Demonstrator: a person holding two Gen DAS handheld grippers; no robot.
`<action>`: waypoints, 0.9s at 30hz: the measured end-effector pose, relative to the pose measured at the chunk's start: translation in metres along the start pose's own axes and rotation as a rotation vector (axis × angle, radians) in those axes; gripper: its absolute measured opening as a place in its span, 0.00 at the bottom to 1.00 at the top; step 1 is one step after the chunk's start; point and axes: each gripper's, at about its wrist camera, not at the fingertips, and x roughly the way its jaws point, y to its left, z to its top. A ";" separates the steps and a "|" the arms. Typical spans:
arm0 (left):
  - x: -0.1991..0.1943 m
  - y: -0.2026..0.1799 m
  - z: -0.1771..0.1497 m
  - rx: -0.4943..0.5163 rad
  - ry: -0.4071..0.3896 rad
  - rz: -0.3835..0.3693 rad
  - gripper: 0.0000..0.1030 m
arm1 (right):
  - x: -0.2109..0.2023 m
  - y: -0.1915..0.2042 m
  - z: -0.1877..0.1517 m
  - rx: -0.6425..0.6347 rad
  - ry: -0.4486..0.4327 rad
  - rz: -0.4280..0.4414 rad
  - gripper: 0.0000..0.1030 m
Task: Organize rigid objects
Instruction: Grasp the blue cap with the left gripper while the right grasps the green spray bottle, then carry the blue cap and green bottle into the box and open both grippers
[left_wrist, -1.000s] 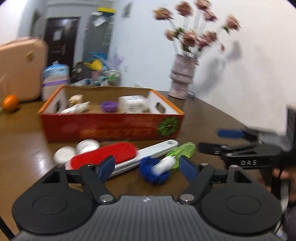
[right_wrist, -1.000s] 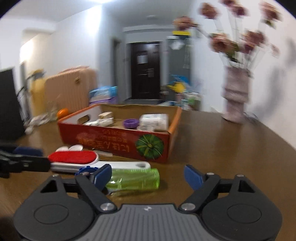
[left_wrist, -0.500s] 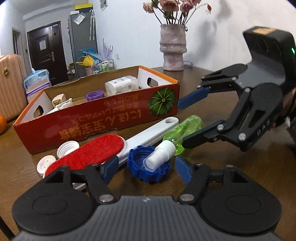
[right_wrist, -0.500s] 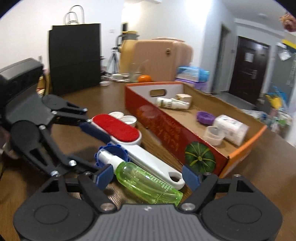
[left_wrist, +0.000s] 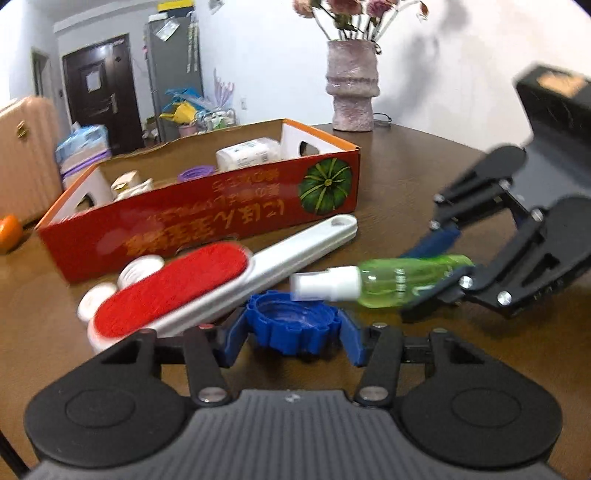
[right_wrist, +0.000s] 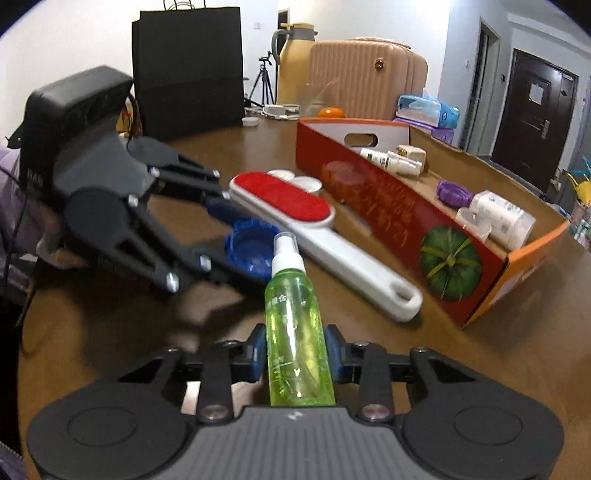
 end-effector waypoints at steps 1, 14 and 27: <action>-0.007 0.003 -0.004 -0.018 -0.003 -0.001 0.52 | -0.001 0.007 -0.002 0.023 -0.002 -0.012 0.30; -0.119 0.053 -0.053 -0.206 -0.130 0.117 0.52 | 0.018 0.094 0.012 0.403 -0.067 -0.334 0.29; -0.192 0.083 -0.084 -0.271 -0.264 0.092 0.52 | -0.016 0.183 0.009 0.765 -0.375 -0.368 0.29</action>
